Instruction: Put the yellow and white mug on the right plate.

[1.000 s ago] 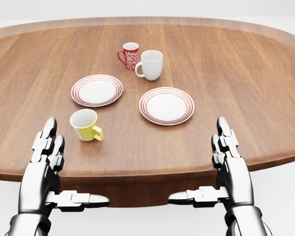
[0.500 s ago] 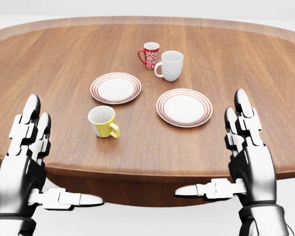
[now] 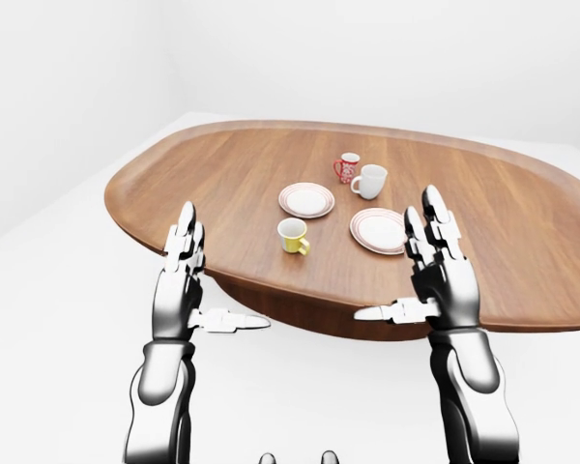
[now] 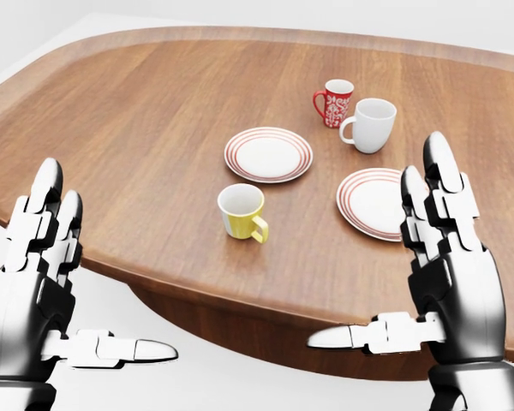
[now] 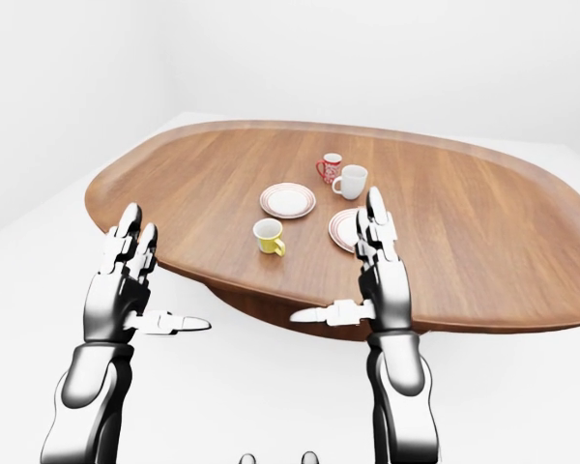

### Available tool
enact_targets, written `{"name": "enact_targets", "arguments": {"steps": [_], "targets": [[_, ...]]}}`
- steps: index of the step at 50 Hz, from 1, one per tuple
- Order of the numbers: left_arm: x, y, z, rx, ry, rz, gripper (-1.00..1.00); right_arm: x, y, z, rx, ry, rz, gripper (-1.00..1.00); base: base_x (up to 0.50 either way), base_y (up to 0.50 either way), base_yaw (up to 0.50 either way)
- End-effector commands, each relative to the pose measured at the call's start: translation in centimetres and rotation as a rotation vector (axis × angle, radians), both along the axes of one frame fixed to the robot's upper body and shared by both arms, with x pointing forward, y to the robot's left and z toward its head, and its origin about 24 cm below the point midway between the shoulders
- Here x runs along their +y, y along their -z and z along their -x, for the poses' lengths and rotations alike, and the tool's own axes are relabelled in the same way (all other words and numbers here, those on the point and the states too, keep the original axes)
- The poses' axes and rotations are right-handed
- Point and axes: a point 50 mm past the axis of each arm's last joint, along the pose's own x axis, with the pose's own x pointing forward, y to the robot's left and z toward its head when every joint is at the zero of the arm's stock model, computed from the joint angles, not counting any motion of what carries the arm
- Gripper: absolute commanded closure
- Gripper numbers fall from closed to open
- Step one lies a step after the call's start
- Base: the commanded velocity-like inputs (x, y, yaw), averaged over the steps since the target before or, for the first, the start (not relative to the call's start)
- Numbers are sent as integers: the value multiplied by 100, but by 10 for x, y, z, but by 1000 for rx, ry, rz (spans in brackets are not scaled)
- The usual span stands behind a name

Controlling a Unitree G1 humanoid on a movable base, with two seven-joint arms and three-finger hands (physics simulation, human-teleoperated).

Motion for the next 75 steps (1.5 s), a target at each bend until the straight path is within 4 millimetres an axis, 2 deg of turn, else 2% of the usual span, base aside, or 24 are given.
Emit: {"name": "enact_targets", "arguments": {"steps": [1,42,46,49,71,75], "targets": [[-1,-3,1,-12,6,-2,-100,0,-11,7,-53,-39,-26,-100,48,13,0],[0,-4,1,-17,7,-1,-100,0,-1,2,-3,-13,4,-100,48,13,0],[0,-5,1,-20,7,-2,-100,3,3,1,17,-14,48,-100,48,13,0],[0,-3,0,-13,6,-1,-100,5,13,-4,62,15,88,-100,0,0,0],[1,-6,1,-28,6,-3,-100,5,8,-5,41,33,87,-100,0,0,0],[1,-8,1,-34,5,-4,-100,3,5,1,23,-46,8,-100,12,3,0]]}}
